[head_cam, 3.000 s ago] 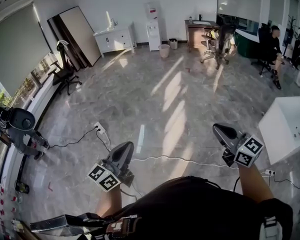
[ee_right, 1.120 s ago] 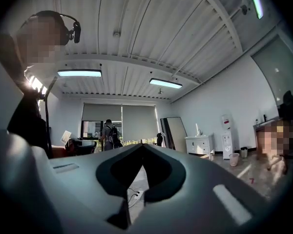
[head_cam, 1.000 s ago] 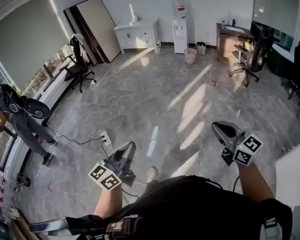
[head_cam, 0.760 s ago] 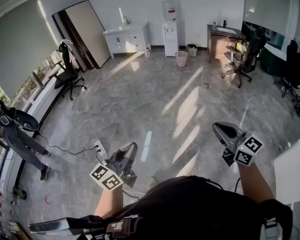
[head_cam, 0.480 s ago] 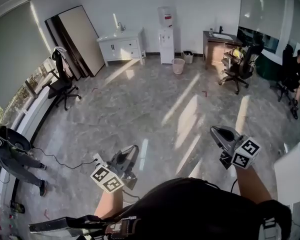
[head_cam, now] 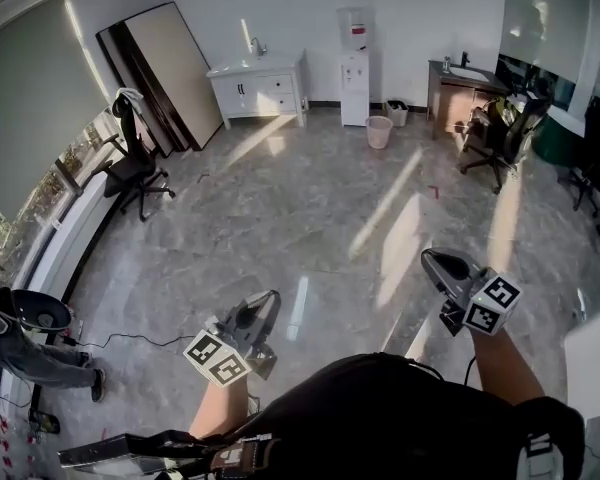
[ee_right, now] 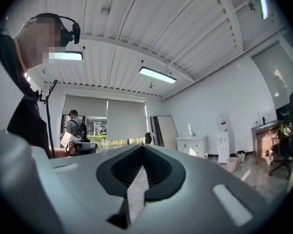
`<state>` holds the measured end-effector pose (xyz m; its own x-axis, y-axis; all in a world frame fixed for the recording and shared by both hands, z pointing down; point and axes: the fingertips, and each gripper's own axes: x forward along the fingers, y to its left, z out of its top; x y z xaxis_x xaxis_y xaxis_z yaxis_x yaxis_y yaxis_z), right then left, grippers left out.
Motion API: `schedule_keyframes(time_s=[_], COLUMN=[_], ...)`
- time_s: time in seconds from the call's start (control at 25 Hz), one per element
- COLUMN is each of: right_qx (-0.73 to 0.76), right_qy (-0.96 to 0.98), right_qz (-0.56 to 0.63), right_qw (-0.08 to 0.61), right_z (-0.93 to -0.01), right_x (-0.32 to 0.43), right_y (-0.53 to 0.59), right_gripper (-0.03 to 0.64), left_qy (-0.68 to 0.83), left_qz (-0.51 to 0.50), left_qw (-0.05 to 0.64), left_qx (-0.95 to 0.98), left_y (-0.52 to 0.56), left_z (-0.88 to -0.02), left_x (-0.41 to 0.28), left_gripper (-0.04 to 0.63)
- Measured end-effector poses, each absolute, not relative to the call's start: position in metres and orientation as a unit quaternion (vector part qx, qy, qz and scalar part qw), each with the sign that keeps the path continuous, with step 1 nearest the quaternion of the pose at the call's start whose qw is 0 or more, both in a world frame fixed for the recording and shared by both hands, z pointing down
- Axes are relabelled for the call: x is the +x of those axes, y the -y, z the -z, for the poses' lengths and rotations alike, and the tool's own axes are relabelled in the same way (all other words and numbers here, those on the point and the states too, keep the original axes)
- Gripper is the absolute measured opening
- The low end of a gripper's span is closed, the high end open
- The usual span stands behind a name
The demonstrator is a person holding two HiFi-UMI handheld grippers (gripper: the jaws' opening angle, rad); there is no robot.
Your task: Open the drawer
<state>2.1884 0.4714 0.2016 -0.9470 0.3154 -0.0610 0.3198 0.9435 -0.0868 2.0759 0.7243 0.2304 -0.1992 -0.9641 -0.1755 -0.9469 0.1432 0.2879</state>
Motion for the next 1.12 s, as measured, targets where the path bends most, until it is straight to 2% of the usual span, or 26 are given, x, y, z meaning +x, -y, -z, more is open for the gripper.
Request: schedule_keyframes(time_s=[0.48,0.88,1.12], right_qx=[0.216,0.260,0.274], right_qy=[-0.975,-0.965,-0.961], right_qz=[0.055,0.040,0.044], right_qw=[0.025,0.014,0.005], right_z=[-0.206,-0.201,-0.204], right_x=[2.045,1.927,1.875], right_y=[-0.422,-0.302,-0.261], right_gripper=[0.002,0.002,0.002], left_qy=[0.809,0.858,0.864], left_qz=[0.162,0.145,0.150], left_qw=[0.022,-0.002,0.009], left_qx=[0.564,0.493,0.481], left_y=[-0.705,-0.599,-0.552], left_z=[-0.233,-0.226,-0.232], left_x=[1.968,1.872,1.839], left_gripper=[-0.009,-0.009,-0.009])
